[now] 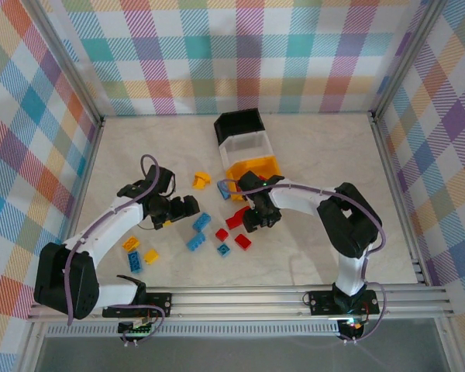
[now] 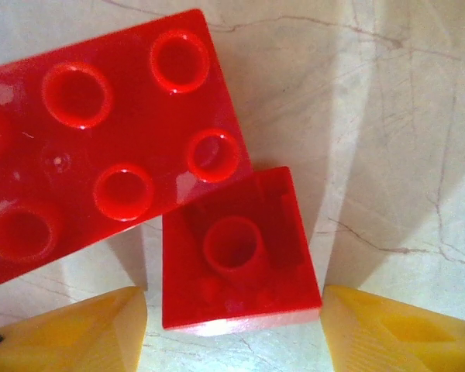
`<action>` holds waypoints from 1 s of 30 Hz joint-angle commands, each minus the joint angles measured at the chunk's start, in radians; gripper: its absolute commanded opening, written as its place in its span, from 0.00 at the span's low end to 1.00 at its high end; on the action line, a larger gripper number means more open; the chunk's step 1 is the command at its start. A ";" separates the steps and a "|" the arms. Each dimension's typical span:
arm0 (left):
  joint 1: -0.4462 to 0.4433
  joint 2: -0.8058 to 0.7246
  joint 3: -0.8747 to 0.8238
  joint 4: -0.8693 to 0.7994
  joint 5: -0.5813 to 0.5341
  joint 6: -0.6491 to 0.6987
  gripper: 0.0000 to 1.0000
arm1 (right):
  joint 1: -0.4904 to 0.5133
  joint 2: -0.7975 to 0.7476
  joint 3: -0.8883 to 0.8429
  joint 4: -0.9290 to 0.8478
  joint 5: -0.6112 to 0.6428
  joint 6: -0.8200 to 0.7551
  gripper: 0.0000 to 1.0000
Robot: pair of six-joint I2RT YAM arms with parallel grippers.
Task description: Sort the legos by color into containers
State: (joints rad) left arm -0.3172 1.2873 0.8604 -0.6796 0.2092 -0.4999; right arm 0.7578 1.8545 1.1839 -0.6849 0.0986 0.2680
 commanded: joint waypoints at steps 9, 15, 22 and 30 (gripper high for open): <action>0.009 0.014 0.007 -0.028 0.012 0.015 0.93 | -0.011 0.037 0.022 0.093 0.048 -0.110 0.62; 0.010 0.015 0.007 -0.035 0.010 0.016 0.94 | -0.012 0.050 0.021 0.081 0.026 -0.093 0.48; 0.009 0.010 -0.002 -0.016 0.017 0.013 0.93 | -0.012 -0.090 -0.004 0.005 0.025 -0.051 0.30; -0.133 0.057 0.101 -0.071 -0.051 0.107 0.92 | -0.049 -0.223 0.174 -0.128 -0.024 -0.001 0.31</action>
State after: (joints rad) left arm -0.3878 1.3262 0.9043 -0.7055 0.1905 -0.4545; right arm 0.7364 1.6707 1.2678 -0.7574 0.1120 0.2333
